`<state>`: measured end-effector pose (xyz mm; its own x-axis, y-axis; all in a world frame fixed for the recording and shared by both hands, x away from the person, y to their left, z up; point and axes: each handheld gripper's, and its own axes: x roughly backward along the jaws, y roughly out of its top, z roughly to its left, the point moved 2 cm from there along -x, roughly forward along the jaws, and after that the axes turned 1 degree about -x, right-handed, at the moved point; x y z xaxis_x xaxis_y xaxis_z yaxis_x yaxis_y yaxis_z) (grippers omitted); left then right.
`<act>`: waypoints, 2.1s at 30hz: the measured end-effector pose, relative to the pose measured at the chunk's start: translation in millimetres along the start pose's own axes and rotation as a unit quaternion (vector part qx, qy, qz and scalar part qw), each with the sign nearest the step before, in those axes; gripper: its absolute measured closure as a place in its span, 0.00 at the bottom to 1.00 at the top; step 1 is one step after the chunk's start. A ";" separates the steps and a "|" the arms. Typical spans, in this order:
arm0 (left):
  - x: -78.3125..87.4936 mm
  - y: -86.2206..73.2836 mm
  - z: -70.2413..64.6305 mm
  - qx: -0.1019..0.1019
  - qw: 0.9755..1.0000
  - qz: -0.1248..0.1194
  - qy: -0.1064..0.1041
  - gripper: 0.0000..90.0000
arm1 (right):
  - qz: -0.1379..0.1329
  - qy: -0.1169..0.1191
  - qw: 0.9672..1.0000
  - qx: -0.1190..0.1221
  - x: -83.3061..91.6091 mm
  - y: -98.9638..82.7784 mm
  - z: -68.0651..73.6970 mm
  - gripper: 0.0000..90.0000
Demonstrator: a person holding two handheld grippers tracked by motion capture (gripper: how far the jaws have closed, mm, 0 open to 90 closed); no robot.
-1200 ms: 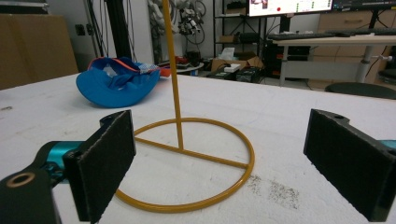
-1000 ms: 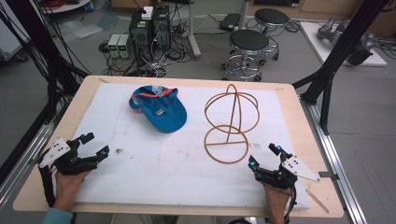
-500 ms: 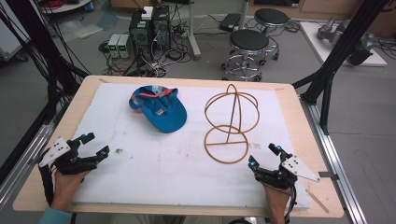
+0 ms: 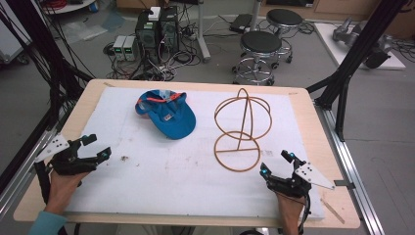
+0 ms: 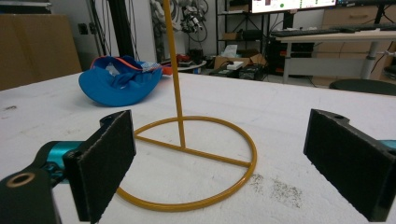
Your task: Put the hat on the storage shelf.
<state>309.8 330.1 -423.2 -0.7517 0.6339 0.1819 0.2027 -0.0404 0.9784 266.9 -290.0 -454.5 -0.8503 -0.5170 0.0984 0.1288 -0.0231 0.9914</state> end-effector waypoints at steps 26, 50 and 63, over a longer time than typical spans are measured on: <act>-86.2 111.8 25.3 -0.075 0.992 0.095 -0.048 0.19 | 0.004 0.003 1.000 -0.010 -0.6 0.4 -1.3 0.09; -190.8 116.1 59.1 -0.040 0.986 0.150 -0.056 0.19 | -0.013 -0.008 1.000 -0.016 2.1 0.0 -2.5 0.09; -222.2 77.6 69.2 -0.065 0.971 0.227 -0.032 0.26 | -0.017 -0.015 1.000 -0.013 2.9 -0.2 -1.8 0.09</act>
<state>536.0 239.6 -394.5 -0.5623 0.5739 0.5953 0.4200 -0.4219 0.8035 265.3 -293.0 -454.6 -0.8694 -0.4896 0.0672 0.1124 -0.0636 0.9916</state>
